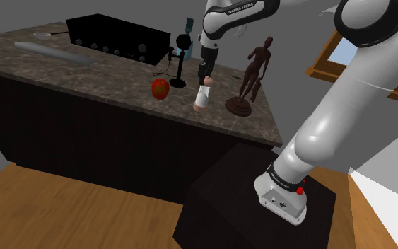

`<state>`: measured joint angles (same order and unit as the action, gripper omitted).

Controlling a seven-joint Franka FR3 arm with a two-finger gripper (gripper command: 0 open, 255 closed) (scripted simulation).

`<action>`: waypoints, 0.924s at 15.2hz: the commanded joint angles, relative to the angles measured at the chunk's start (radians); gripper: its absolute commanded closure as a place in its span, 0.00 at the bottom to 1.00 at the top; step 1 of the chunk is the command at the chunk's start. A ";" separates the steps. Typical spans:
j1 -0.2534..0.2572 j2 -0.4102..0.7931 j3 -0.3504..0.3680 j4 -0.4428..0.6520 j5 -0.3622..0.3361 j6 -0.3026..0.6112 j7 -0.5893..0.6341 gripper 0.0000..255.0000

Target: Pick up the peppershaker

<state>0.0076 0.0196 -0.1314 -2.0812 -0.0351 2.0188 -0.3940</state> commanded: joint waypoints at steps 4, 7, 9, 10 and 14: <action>0.000 0.000 0.000 0.000 0.000 0.000 0.000 1.00; 0.001 0.001 0.001 -0.001 0.000 0.000 0.001 1.00; 0.001 -0.009 0.001 0.015 -0.001 -0.025 0.001 1.00; 0.001 -0.014 0.001 0.024 -0.001 -0.038 0.001 1.00; 0.002 -0.030 0.001 0.060 -0.003 -0.091 0.001 1.00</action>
<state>0.0079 -0.0050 -0.1312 -2.0297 -0.0374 1.9424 -0.3953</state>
